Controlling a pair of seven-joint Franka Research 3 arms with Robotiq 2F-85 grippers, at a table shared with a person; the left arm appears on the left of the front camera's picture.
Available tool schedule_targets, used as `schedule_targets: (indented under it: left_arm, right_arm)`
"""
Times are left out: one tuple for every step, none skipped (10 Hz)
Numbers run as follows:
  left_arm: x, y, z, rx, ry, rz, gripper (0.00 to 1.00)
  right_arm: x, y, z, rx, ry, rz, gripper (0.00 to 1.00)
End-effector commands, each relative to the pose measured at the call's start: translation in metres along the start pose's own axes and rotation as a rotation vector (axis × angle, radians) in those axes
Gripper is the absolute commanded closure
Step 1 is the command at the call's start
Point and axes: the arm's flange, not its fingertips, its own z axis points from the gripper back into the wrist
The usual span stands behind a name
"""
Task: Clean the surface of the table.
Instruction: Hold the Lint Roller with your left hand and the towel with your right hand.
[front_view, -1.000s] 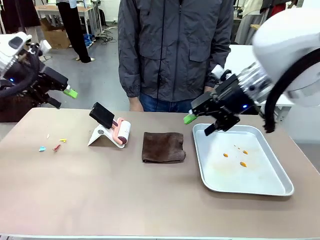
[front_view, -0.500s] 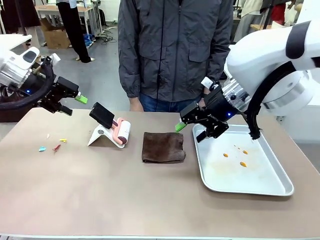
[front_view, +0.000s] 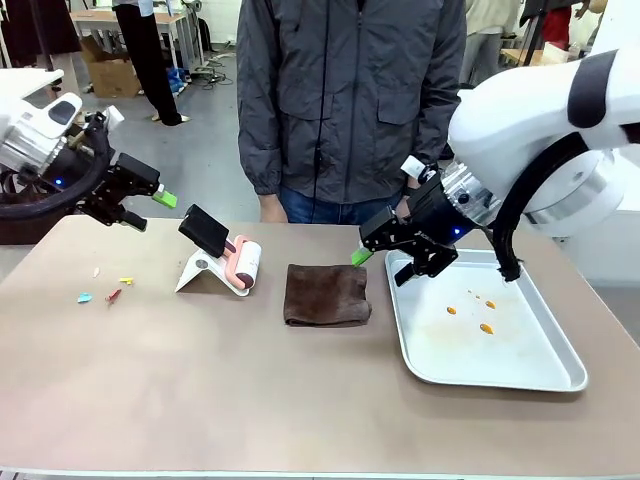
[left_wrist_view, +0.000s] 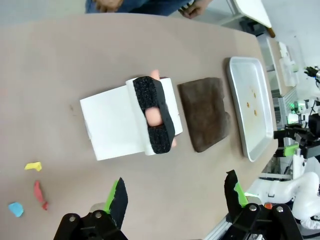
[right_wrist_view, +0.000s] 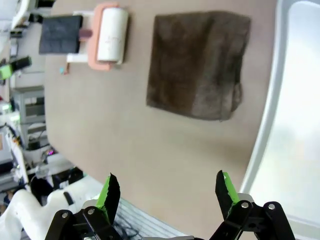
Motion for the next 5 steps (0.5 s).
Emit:
schedule_targets:
  left_arm:
    - [0.023, -0.002, -0.02, -0.004, 0.015, 0.05, 0.0]
    - [0.032, 0.001, -0.033, 0.023, 0.045, 0.059, 0.0]
    - [0.037, 0.003, -0.041, 0.029, 0.064, 0.075, 0.0]
    - [0.04, 0.007, -0.046, 0.045, 0.063, 0.101, 0.0]
    - [0.043, 0.009, -0.051, 0.028, 0.068, 0.114, 0.0]
  right_arm:
    - [0.025, 0.003, -0.018, -0.105, -0.073, -0.034, 0.0]
    - [0.04, 0.004, -0.031, -0.129, -0.083, -0.035, 0.0]
    - [0.052, 0.005, -0.045, -0.143, -0.077, -0.029, 0.0]
    - [0.062, 0.006, -0.057, -0.164, -0.067, -0.024, 0.0]
    - [0.07, 0.009, -0.072, -0.234, -0.092, -0.049, 0.0]
